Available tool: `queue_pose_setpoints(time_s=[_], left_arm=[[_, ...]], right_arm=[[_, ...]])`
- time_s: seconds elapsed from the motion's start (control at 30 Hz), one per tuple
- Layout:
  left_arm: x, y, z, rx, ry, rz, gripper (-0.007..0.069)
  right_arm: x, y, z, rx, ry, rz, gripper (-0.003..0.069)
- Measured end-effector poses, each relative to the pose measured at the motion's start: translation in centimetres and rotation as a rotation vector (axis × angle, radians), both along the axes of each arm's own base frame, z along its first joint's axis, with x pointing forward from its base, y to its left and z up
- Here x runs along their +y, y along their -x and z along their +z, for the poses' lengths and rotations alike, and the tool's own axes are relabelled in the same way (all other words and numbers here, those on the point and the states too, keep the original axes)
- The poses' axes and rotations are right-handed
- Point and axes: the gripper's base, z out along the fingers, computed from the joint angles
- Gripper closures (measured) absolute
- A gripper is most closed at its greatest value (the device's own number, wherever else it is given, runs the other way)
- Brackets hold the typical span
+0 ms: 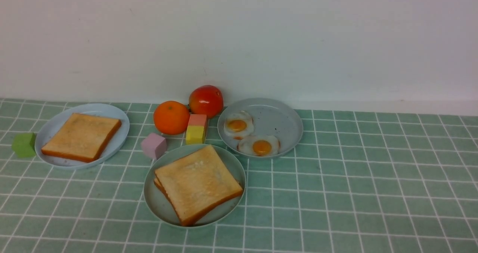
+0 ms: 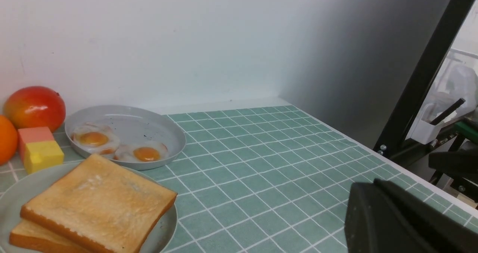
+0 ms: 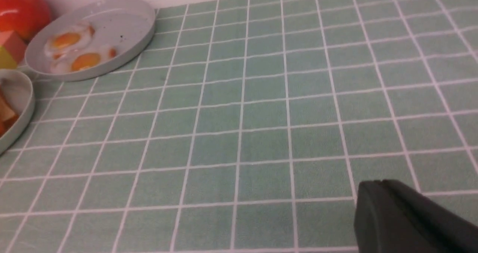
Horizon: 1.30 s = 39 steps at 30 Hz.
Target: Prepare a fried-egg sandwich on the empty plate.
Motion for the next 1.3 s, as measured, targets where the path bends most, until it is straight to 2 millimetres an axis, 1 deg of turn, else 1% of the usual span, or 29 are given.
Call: queue_pose_setpoints(time_s=[0.13,0.17,0.2,0.23,0.43,1.3], left_arm=[[0.0,0.0,0.0,-0.001,-0.001,0.000,0.0628],[0.0,0.0,0.0,-0.001,-0.001,0.000,0.0627],[0.0,0.0,0.0,-0.001,-0.001,0.000,0.0627],[0.0,0.0,0.0,-0.001,-0.001,0.000,0.0627],[0.0,0.0,0.0,0.002,-0.003,0.000,0.0621],[0.0,0.0,0.0,-0.014,-0.012,0.002,0.0603]], right_arm=[[0.0,-0.1,-0.9,-0.031,0.026,0.013,0.0670],[0.1,-0.2,-1.5,-0.039,0.025,0.018,0.0670],[0.1,-0.2,-1.7,-0.054,0.028,0.024,0.0670],[0.2,-0.2,-1.6,-0.059,0.027,0.027,0.0670],[0.3,-0.2,-1.7,-0.066,0.158,0.086,0.0670],[0.4,-0.2,-1.7,-0.068,0.161,0.099,0.0659]])
